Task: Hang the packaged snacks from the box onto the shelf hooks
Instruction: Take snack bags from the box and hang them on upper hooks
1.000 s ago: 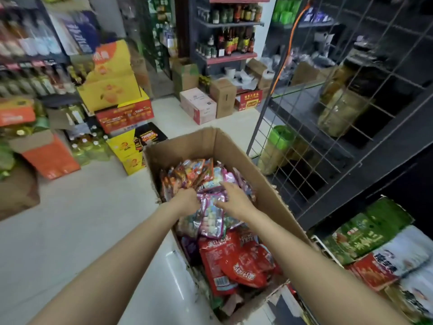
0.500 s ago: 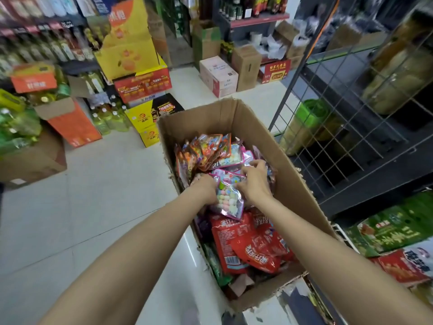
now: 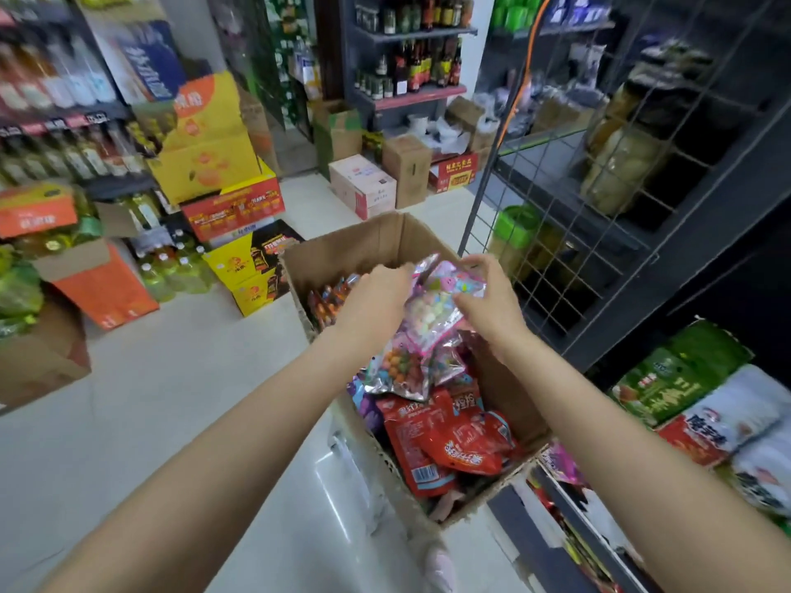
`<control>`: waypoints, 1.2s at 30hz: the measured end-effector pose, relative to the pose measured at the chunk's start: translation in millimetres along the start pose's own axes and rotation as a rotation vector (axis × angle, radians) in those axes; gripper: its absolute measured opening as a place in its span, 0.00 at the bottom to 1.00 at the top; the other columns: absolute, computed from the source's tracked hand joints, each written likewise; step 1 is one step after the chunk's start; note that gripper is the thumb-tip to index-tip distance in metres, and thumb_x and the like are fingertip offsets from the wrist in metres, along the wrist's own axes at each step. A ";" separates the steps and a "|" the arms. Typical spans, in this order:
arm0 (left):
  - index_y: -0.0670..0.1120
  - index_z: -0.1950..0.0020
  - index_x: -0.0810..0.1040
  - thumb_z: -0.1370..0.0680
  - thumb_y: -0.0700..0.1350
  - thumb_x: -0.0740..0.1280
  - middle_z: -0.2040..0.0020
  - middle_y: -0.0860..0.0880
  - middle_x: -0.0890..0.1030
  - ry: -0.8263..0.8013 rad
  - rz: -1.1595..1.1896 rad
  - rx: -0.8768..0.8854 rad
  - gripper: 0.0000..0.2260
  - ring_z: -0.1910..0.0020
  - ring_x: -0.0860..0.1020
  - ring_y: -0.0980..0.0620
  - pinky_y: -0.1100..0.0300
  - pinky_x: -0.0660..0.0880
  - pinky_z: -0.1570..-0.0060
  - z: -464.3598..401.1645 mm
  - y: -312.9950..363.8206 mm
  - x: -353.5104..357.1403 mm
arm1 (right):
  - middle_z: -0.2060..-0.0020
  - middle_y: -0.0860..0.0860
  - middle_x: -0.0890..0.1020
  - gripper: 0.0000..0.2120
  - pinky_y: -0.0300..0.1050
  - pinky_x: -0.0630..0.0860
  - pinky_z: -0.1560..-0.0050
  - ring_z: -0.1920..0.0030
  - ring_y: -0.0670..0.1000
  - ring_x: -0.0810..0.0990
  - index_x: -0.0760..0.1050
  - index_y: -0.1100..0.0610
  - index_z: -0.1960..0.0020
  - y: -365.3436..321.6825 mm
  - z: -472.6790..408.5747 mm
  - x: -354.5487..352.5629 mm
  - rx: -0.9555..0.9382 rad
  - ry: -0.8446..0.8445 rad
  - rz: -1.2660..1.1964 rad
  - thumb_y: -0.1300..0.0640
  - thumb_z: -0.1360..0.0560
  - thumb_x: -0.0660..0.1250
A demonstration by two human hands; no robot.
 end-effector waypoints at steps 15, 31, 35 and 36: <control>0.48 0.34 0.74 0.20 0.50 0.62 0.29 0.48 0.67 0.450 0.769 0.495 0.16 0.32 0.65 0.54 0.54 0.61 0.30 -11.4 152.9 -143.0 | 0.61 0.53 0.77 0.04 0.37 0.76 0.71 0.68 0.45 0.78 0.73 0.58 0.56 -135.3 66.3 -194.4 -0.194 0.470 -0.540 0.65 0.24 0.66; 0.44 0.42 0.78 0.24 0.42 0.68 0.43 0.43 0.80 -0.078 1.499 0.533 0.10 0.43 0.78 0.41 0.45 0.74 0.40 -11.8 337.0 -226.6 | 0.48 0.51 0.83 0.10 0.45 0.78 0.48 0.50 0.48 0.82 0.75 0.55 0.44 -170.9 119.1 -362.6 -0.369 0.642 -0.367 0.56 0.25 0.69; 0.50 0.41 0.76 0.27 0.47 0.71 0.44 0.52 0.74 0.226 1.334 0.443 0.14 0.48 0.73 0.52 0.57 0.72 0.46 -16.6 357.4 -239.9 | 0.51 0.48 0.82 0.10 0.36 0.77 0.54 0.51 0.45 0.81 0.74 0.56 0.42 -178.6 119.5 -387.9 -0.412 0.751 -0.318 0.59 0.23 0.66; 0.51 0.42 0.76 0.26 0.46 0.70 0.45 0.53 0.74 0.319 1.276 0.438 0.13 0.50 0.73 0.52 0.58 0.71 0.49 -18.9 359.0 -243.7 | 0.51 0.47 0.82 0.09 0.36 0.77 0.54 0.52 0.44 0.81 0.74 0.55 0.43 -181.5 119.1 -394.2 -0.428 0.786 -0.303 0.60 0.23 0.66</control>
Point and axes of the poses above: each hand's wrist, its own z-axis away from the middle knuckle, its own x-axis out of the palm, y = z × x, the point moved 1 cm from there along -z, towards the middle knuckle
